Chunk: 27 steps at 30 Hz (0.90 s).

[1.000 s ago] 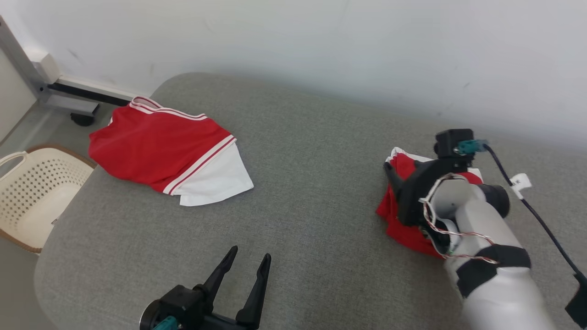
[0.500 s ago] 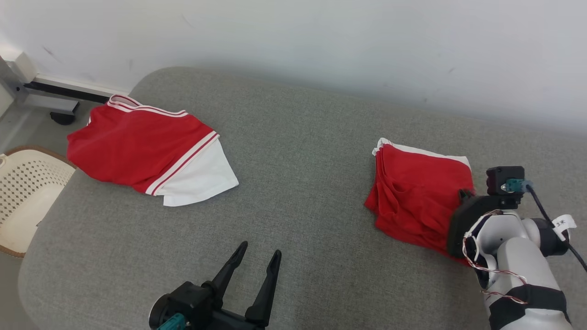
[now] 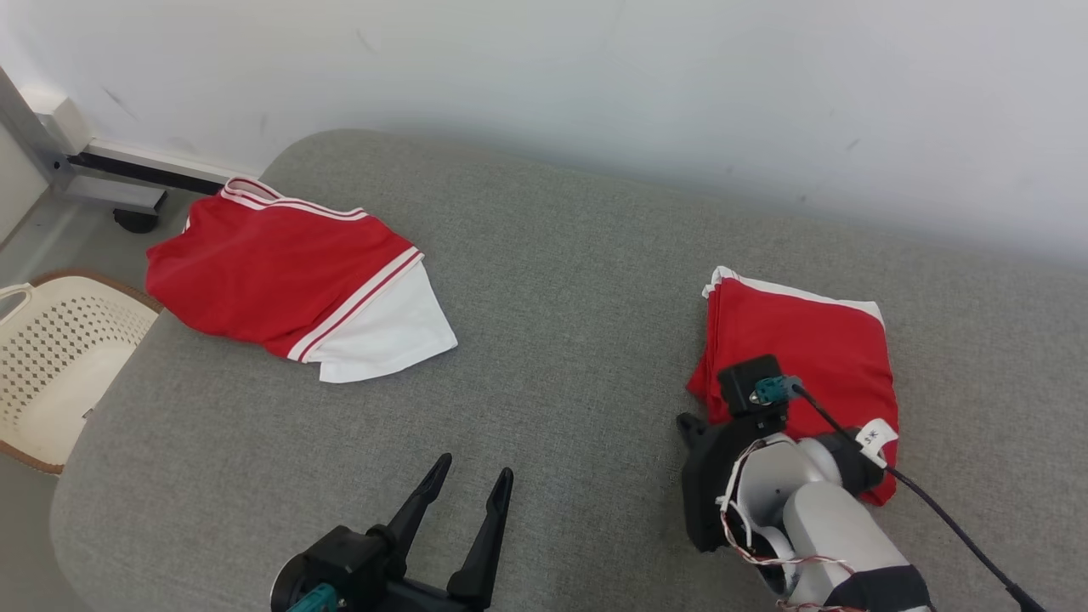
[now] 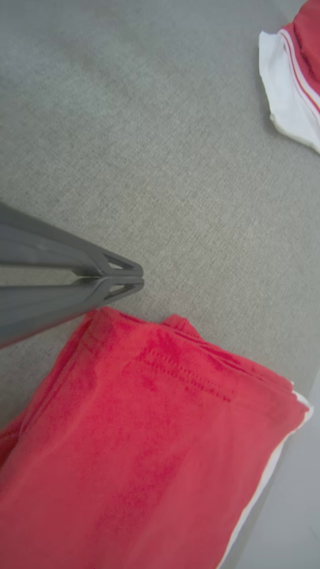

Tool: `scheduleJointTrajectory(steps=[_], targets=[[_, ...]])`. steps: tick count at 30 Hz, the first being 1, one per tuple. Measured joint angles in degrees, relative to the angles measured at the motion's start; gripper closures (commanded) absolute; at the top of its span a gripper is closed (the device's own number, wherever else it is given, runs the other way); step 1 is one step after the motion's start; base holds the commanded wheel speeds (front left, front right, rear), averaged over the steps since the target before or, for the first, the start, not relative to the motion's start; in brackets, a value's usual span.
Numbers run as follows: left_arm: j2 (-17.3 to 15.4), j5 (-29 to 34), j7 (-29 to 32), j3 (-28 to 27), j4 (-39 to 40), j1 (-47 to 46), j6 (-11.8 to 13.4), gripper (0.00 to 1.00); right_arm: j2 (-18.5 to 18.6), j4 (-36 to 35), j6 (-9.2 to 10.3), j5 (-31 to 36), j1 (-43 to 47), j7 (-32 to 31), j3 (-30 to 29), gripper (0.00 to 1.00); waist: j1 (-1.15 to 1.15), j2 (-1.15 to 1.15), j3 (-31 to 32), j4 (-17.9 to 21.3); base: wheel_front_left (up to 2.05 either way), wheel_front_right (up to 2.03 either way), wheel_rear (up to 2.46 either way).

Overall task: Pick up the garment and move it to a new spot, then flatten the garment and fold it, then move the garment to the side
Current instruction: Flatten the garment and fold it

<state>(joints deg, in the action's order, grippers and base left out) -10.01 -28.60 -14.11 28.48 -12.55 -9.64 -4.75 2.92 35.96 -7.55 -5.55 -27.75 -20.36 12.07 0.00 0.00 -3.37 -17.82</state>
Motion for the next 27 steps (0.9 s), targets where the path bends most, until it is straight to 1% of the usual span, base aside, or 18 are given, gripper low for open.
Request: scheduleJointTrajectory(steps=[2, 3, 4, 5, 7, 10, 14, 17, 21, 27], targets=[[-0.14, -0.12, -0.01, -0.12, -0.01, 0.20, 0.07, 0.00, -0.03, -1.56, 0.00, -3.86, 1.03, -0.98, 2.77, 1.00, 0.00, 0.00, 0.40, 0.15, 0.00, 0.00, 0.00], [-0.21, -0.16, -0.02, -0.18, -0.05, 0.31, 0.21, 0.00, -0.04, -2.43, 0.00, -5.12, 1.68, -1.36, 3.63, 0.93, 0.00, 0.00, 0.61, 0.27, 0.00, 0.00, 0.00], [-0.30, -0.19, -0.16, -0.25, -0.03, 0.34, 0.21, 0.00, -0.09, -3.71, 0.00, -6.09, 2.34, -1.23, 3.78, 0.04, 0.00, 0.00, 0.83, 0.40, 0.00, 0.00, 0.00], [-0.37, -0.23, -0.18, -0.36, 0.04, 0.36, 0.22, 0.00, -0.14, -5.04, 0.00, -6.65, 2.89, -0.89, 3.11, 0.00, 0.00, 0.00, 1.09, 0.54, 0.00, 0.00, 0.00], [-0.77, -0.21, -0.23, -0.64, 0.23, 0.78, 0.31, 0.00, -0.11, -8.05, 0.00, -6.75, 3.96, 0.05, 0.47, 0.00, 0.00, 0.00, 1.65, 0.96, 0.00, 0.00, 0.00], [-1.54, 0.22, -0.44, -1.34, 0.74, 1.42, 0.76, 0.00, -0.05, -13.57, 0.00, -5.92, 6.77, 2.85, -5.19, 0.00, 0.00, 0.00, 2.40, 1.93, 0.00, 0.00, 0.00], [-2.02, 0.31, -0.76, -3.58, 1.82, 1.95, 2.22, 0.00, -0.02, -20.81, 0.00, -5.26, 12.27, 7.46, -12.65, 0.00, -0.01, 0.00, 3.50, 3.57, 0.00, 0.00, 0.00], [-2.46, 0.56, -0.78, -5.48, 2.23, 2.82, 3.35, 0.00, 0.00, -24.84, 0.00, -6.04, 15.90, 11.10, -16.46, 0.00, 0.00, 0.00, 4.13, 5.10, 0.00, 0.00, 0.00], [-2.69, 1.21, -0.92, -8.77, 3.14, 3.74, 4.74, 0.00, -0.01, -28.06, 0.00, -6.31, 20.36, 15.78, -18.35, 0.00, -0.01, 0.00, 4.73, 7.30, 0.00, 0.00, 0.00], [-2.42, 3.09, -0.93, -13.58, 3.48, 5.14, 5.12, 0.00, -0.02, -27.84, 0.00, -6.89, 24.70, 20.63, -19.05, 0.00, -0.01, 0.00, 5.28, 10.41, 0.00, 0.00, 0.00]])
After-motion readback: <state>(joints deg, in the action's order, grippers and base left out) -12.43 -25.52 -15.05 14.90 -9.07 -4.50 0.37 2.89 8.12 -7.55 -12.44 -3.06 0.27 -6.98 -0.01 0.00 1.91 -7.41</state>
